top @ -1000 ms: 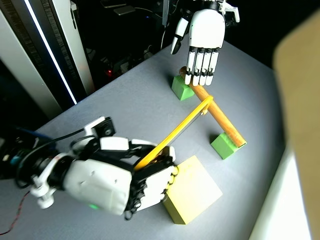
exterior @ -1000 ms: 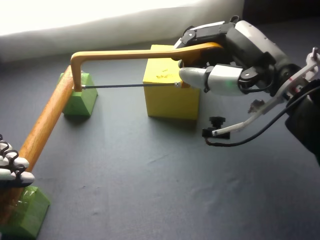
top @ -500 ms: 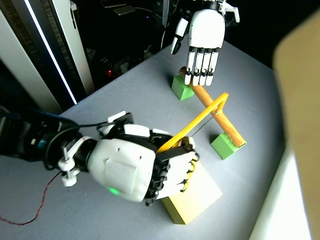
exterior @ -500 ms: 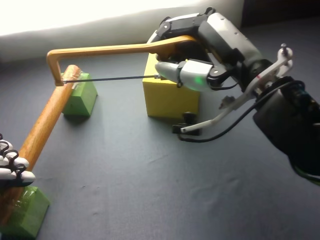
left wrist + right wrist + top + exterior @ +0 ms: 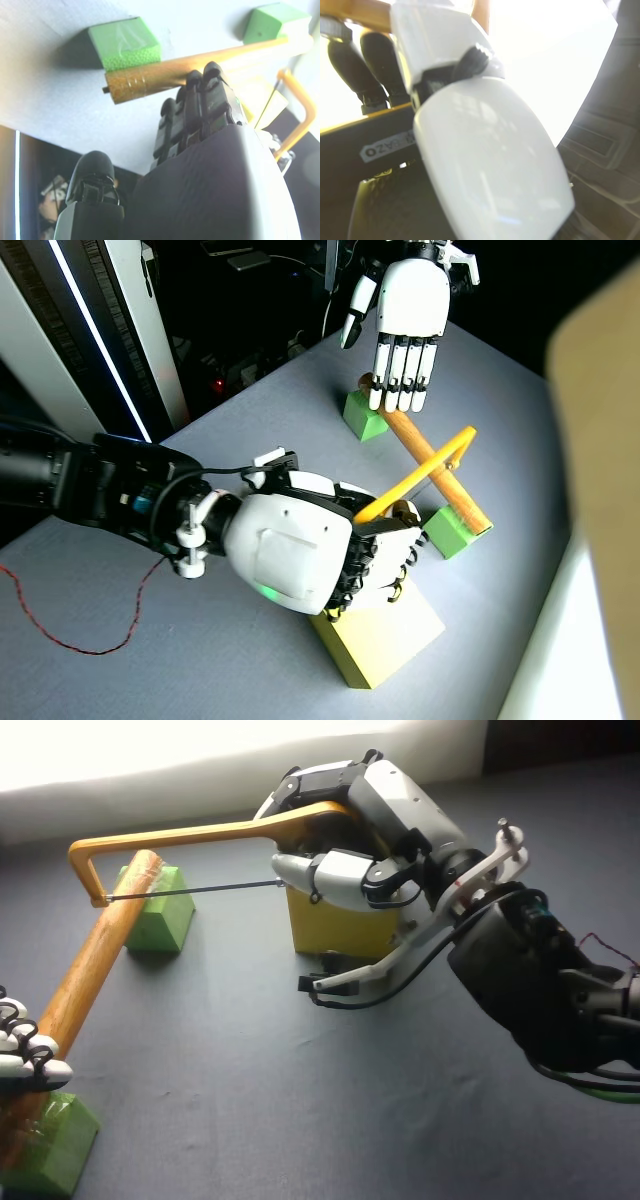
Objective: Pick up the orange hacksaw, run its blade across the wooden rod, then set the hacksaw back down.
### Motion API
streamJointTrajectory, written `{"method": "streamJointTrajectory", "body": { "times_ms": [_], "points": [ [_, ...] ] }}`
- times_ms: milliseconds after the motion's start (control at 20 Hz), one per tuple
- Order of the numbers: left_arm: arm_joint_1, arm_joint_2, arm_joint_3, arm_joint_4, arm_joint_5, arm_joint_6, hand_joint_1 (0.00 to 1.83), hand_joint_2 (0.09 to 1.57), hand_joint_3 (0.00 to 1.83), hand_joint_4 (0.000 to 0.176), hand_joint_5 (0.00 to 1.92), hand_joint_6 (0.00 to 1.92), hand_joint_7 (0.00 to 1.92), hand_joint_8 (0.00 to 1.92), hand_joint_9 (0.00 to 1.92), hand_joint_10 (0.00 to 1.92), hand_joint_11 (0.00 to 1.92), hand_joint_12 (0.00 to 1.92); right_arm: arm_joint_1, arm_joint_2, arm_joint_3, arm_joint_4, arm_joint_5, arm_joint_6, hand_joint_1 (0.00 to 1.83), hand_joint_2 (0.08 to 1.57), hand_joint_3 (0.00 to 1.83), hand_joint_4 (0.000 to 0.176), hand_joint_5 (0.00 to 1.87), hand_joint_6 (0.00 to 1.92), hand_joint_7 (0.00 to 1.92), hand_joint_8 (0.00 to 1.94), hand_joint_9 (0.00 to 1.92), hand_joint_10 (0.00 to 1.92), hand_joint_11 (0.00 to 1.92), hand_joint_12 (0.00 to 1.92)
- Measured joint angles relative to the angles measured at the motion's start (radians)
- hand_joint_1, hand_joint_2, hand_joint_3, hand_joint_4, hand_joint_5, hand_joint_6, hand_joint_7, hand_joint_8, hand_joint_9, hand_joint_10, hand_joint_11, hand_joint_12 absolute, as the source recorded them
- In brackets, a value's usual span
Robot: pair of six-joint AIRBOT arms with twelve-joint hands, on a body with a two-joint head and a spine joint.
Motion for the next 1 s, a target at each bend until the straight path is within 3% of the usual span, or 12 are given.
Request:
{"method": "streamJointTrajectory", "body": {
  "times_ms": [300, 550, 600, 700, 750, 1000],
  "points": [
    [-0.003, 0.0, 0.0, 0.001, 0.0, 0.0, 0.05, 1.32, 0.0, 0.0, 0.08, 0.0, 0.1, 0.0, 0.08, 0.0, 0.02, 0.05, -0.006, -0.059, 0.055, 0.004, -0.003, -0.001, 1.38, 1.13, 0.0, 0.0, 0.91, 0.84, 1.0, 1.09, 0.87, 1.33, 0.68, 1.33],
    [-0.003, 0.0, 0.0, 0.001, 0.0, 0.0, 0.07, 1.31, 0.0, 0.0, 0.09, 0.0, 0.12, 0.01, 0.1, 0.01, 0.02, 0.07, -0.006, -0.098, 0.074, 0.001, -0.01, -0.008, 1.38, 1.14, 0.0, 0.0, 0.85, 0.93, 1.0, 1.08, 0.87, 1.34, 0.69, 1.33],
    [-0.003, 0.0, 0.0, 0.001, 0.0, 0.0, 0.05, 1.32, 0.0, 0.0, 0.07, 0.0, 0.11, 0.0, 0.09, 0.0, 0.01, 0.07, -0.006, -0.106, 0.08, -0.001, -0.014, -0.009, 1.37, 1.15, 0.0, 0.0, 0.83, 0.96, 0.95, 1.16, 0.82, 1.38, 0.67, 1.34],
    [-0.003, 0.0, 0.0, 0.0, 0.0, 0.0, 0.05, 1.31, 0.0, 0.0, 0.08, 0.0, 0.1, 0.0, 0.08, 0.0, 0.0, 0.08, -0.006, -0.12, 0.094, 0.0, -0.014, -0.009, 1.38, 1.13, 0.0, 0.0, 0.89, 0.87, 1.0, 1.08, 0.89, 1.32, 0.7, 1.34],
    [-0.003, 0.0, 0.0, 0.001, 0.0, 0.0, 0.05, 1.32, 0.0, 0.0, 0.08, 0.0, 0.11, 0.0, 0.09, 0.0, 0.0, 0.12, -0.006, -0.13, 0.105, 0.0, -0.016, -0.009, 1.37, 1.15, 0.0, 0.0, 0.85, 0.94, 0.95, 1.15, 0.85, 1.35, 0.71, 1.32],
    [-0.003, 0.0, 0.0, 0.0, 0.0, 0.0, 0.05, 1.32, 0.0, 0.0, 0.08, 0.0, 0.1, 0.0, 0.08, 0.0, 0.0, 0.11, -0.005, -0.196, 0.161, 0.001, -0.044, -0.014, 1.38, 1.12, 0.0, 0.0, 0.9, 0.86, 1.0, 1.08, 0.9, 1.29, 0.72, 1.29]
  ]
}}
